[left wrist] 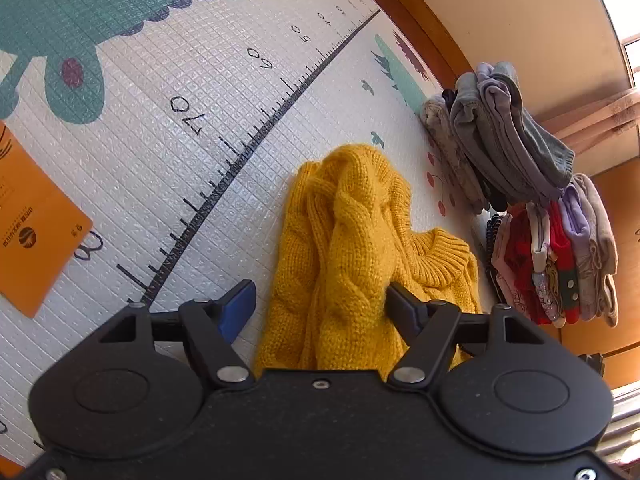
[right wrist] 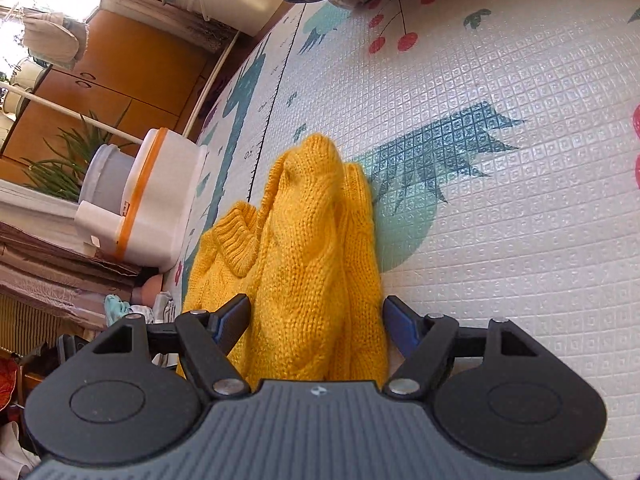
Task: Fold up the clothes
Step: 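Grasp the folded yellow sweater with the left gripper while the right gripper grasps it too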
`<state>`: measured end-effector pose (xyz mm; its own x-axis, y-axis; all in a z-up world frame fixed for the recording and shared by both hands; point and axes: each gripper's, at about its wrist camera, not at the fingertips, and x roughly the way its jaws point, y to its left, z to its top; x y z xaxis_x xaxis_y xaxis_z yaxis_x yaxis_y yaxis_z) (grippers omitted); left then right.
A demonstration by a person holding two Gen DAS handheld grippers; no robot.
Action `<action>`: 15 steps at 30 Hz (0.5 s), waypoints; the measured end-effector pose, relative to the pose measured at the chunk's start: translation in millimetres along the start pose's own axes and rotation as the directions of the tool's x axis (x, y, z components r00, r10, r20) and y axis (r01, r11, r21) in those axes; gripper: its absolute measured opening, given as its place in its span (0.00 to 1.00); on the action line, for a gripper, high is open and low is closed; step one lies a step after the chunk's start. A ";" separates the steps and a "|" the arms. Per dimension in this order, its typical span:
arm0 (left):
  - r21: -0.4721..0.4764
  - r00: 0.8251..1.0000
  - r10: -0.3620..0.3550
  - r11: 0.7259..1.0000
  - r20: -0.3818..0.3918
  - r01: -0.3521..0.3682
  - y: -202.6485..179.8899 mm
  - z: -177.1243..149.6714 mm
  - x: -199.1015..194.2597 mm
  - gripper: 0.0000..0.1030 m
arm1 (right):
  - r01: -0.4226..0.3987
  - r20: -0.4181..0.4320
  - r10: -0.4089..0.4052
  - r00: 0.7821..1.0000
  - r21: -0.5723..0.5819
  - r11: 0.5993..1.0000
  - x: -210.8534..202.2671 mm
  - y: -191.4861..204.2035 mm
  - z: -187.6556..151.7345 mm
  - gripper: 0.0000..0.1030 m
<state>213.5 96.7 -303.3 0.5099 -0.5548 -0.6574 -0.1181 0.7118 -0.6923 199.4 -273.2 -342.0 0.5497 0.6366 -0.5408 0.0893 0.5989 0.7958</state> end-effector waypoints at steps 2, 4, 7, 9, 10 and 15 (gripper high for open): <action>-0.049 0.999 -0.035 0.998 0.001 0.035 5.9 -4.5 -2.0 0.61 | 0.002 -0.001 -0.002 1.000 -0.020 1.000 0.3 1.2 -0.8 0.70; -0.081 0.998 -0.057 0.995 0.011 0.058 9.4 -10.4 -6.1 0.61 | 0.018 -0.002 -0.019 1.000 -0.056 0.998 0.5 5.5 -2.6 0.67; -0.075 0.998 -0.057 0.995 0.024 0.059 7.4 -14.3 -6.3 0.62 | -0.005 0.006 0.005 1.000 -0.015 1.000 -1.9 0.2 -4.6 0.64; -0.088 0.998 -0.061 0.994 0.029 0.063 8.3 -13.4 -3.1 0.63 | -0.019 0.015 0.019 1.000 0.011 1.000 -2.8 -4.0 -4.9 0.64; -0.093 0.998 -0.059 0.994 0.036 0.062 7.8 -14.3 -2.1 0.64 | -0.023 0.015 0.023 1.000 0.012 1.000 -1.8 -4.2 -4.7 0.65; -0.115 0.995 -0.057 0.991 0.079 0.066 9.6 -23.5 -3.1 0.58 | -0.029 -0.008 0.029 1.000 0.004 1.000 -1.1 -1.4 -4.3 0.67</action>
